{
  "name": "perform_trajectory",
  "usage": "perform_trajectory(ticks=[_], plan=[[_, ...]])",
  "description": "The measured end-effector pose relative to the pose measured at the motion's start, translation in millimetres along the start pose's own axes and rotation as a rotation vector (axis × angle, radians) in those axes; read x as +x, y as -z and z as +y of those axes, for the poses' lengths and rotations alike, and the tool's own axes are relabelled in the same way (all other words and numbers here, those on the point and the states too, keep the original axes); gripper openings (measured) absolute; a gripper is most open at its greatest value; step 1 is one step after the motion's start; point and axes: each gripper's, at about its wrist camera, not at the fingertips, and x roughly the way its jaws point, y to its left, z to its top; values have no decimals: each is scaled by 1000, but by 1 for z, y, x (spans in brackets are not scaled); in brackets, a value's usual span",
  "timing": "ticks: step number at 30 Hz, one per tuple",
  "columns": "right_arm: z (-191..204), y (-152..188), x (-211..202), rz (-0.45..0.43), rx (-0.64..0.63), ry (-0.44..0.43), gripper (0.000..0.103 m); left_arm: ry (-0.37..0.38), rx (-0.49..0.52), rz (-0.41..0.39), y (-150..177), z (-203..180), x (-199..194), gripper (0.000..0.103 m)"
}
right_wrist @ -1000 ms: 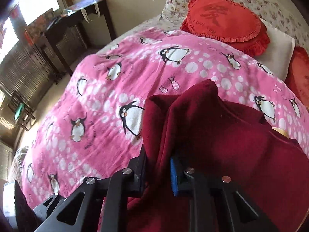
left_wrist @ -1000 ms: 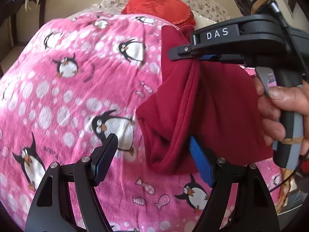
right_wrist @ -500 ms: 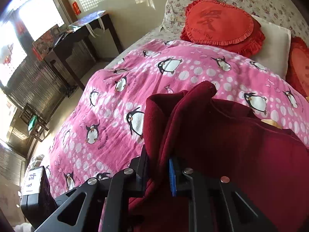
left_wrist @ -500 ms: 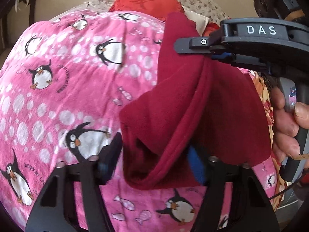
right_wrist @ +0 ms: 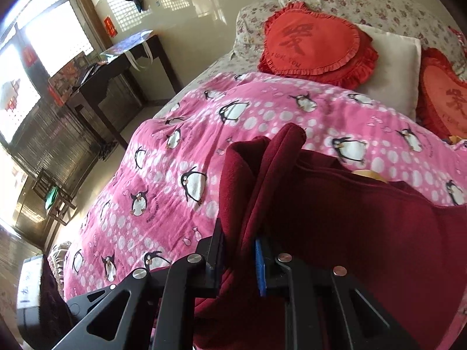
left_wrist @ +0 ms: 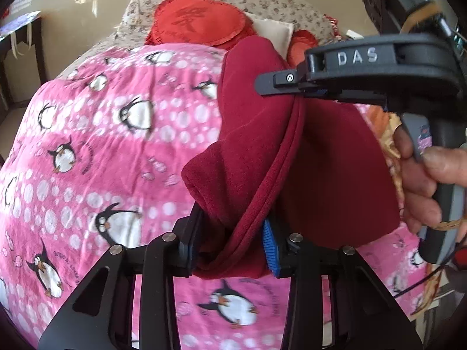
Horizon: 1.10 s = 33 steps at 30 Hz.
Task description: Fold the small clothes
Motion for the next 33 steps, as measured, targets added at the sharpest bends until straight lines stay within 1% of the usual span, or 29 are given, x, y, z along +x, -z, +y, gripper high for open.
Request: perform_trajectory(ticks=[2,4,6,9,13,16,18,20,21,23,25,26,27,28,29,30,31,32,33], plan=[[-9,1,-16,-20,5,1,16,35,17,-9,-11,-11,-1,31],[-19,2,-32,-39,8,8,16,70,36,-25,-15,-26,-8,31],[-32,5,-51,-60,15,22,15,121,48,-33,-22,-45,-10,31],[-60,12,-84,-99,34,60,15,212,77,-28,-33,-83,-6,31],[-109,30,-112,-119,102,111,14,286,134,5,-32,-137,12,31],[-147,49,-115,-110,169,166,14,316,188,37,-26,-169,32,31],[-173,67,-102,-69,240,197,14,333,217,85,-19,-184,40,31],[-190,80,-90,-38,279,215,14,374,219,132,-20,-188,40,32],[-199,86,-88,-43,313,210,15,379,223,143,-21,-186,36,34],[-210,95,-96,-76,398,159,18,355,242,128,-22,-178,24,38],[-214,101,-111,-99,456,132,26,336,247,104,-23,-165,11,42],[-210,103,-119,-103,456,134,26,330,243,92,-26,-157,5,42],[-204,105,-128,-112,441,119,27,321,240,70,-29,-146,-2,45],[-196,106,-135,-122,427,96,28,307,241,53,-28,-138,-5,49],[-188,107,-142,-133,409,74,31,269,246,30,-26,-132,-9,51],[-179,108,-145,-141,392,63,44,234,254,17,-22,-129,-11,53],[-167,110,-147,-147,370,62,59,190,266,12,-22,-126,-8,53],[-154,111,-145,-141,345,65,64,147,273,20,-21,-123,-2,53],[-144,112,-140,-120,321,62,65,116,273,30,-20,-118,4,53]])
